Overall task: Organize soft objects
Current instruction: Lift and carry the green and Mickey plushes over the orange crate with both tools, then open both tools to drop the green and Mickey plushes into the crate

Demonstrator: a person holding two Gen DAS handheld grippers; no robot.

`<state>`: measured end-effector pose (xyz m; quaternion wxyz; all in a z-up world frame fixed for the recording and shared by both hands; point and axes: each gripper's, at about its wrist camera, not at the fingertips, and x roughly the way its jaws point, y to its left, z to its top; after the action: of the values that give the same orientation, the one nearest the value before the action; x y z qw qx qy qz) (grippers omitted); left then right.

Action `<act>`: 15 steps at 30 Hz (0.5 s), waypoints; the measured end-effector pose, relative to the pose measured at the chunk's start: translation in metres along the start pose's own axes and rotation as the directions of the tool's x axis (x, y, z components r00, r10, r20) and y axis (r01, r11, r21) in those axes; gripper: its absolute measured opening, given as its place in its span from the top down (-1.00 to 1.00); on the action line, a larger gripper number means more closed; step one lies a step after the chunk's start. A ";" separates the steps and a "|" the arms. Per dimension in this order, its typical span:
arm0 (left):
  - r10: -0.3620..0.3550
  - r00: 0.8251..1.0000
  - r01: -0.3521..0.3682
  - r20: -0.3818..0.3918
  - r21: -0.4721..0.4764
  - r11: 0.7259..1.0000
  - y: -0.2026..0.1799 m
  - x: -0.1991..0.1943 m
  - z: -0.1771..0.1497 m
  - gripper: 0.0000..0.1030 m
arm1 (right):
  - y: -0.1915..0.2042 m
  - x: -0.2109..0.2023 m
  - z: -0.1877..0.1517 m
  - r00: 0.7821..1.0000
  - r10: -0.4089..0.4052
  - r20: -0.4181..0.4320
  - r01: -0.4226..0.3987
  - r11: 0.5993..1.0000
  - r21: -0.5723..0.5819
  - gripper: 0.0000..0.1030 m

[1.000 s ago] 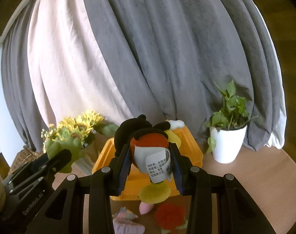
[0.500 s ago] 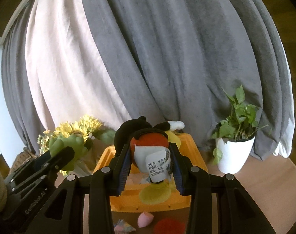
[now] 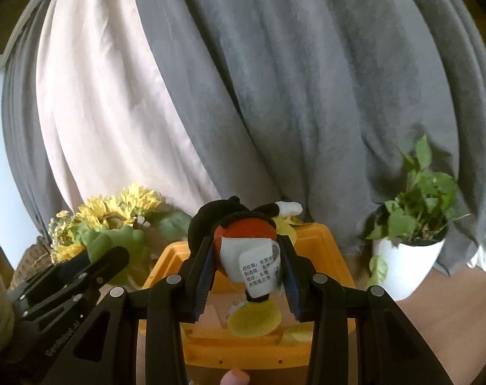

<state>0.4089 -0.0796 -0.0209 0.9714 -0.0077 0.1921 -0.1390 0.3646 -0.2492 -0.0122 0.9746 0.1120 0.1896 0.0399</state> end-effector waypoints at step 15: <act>0.008 0.995 -0.008 -0.096 0.001 1.000 0.003 0.066 -0.020 0.32 | -0.021 0.071 -0.013 0.995 0.011 -0.102 -0.009 1.000 0.022 0.21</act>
<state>0.4610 -0.0936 -0.0640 0.9616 0.0001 0.2388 -0.1352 0.4265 -0.2586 -0.0545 0.9621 0.1214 0.2392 0.0485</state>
